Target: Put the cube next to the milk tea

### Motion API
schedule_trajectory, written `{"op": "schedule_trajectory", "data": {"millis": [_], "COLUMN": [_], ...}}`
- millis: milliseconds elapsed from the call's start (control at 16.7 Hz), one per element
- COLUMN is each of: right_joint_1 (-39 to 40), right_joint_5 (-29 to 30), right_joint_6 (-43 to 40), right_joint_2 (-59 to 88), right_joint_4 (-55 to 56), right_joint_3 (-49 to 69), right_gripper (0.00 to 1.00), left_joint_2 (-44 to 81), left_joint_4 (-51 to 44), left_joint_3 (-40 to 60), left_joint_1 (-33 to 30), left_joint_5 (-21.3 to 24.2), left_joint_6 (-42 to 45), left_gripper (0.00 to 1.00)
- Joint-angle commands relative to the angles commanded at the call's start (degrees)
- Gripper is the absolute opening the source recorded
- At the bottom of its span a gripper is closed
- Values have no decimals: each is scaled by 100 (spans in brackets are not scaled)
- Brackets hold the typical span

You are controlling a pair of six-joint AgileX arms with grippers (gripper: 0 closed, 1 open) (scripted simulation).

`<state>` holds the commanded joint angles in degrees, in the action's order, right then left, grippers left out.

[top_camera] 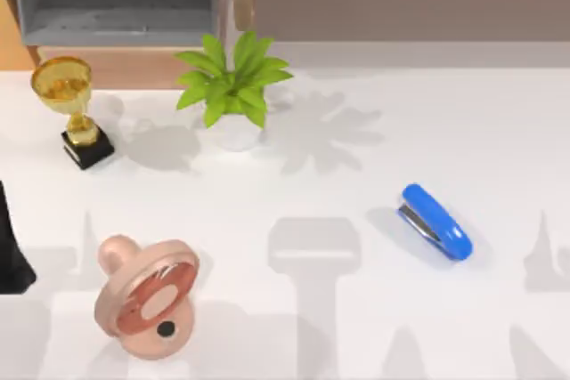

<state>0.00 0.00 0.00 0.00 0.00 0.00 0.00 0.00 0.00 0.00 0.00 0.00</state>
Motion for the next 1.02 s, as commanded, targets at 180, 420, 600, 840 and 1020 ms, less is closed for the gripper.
{"op": "schedule_trajectory", "data": {"millis": [180,420,600,840,1020], "right_joint_1": [-9,-156,-302,-463,-602], "right_joint_5": [-12,-141,-271,-461,-587], "right_joint_6": [0,14,29,27,16], "right_joint_2": [53,794,1781,3006,3883], "right_joint_4": [6,100,201,305,375], "right_joint_3": [51,747,1671,2777,3552], "right_gripper": [100,100,100,100,100], "left_joint_2": [0,0,0,0,0], "left_joint_4": [0,0,0,0,0], "left_joint_3": [0,0,0,0,0], "left_joint_1": [0,0,0,0,0], "left_joint_5": [0,0,0,0,0], "left_joint_6": [0,0,0,0,0], "left_gripper": [100,100,100,100,100]}}
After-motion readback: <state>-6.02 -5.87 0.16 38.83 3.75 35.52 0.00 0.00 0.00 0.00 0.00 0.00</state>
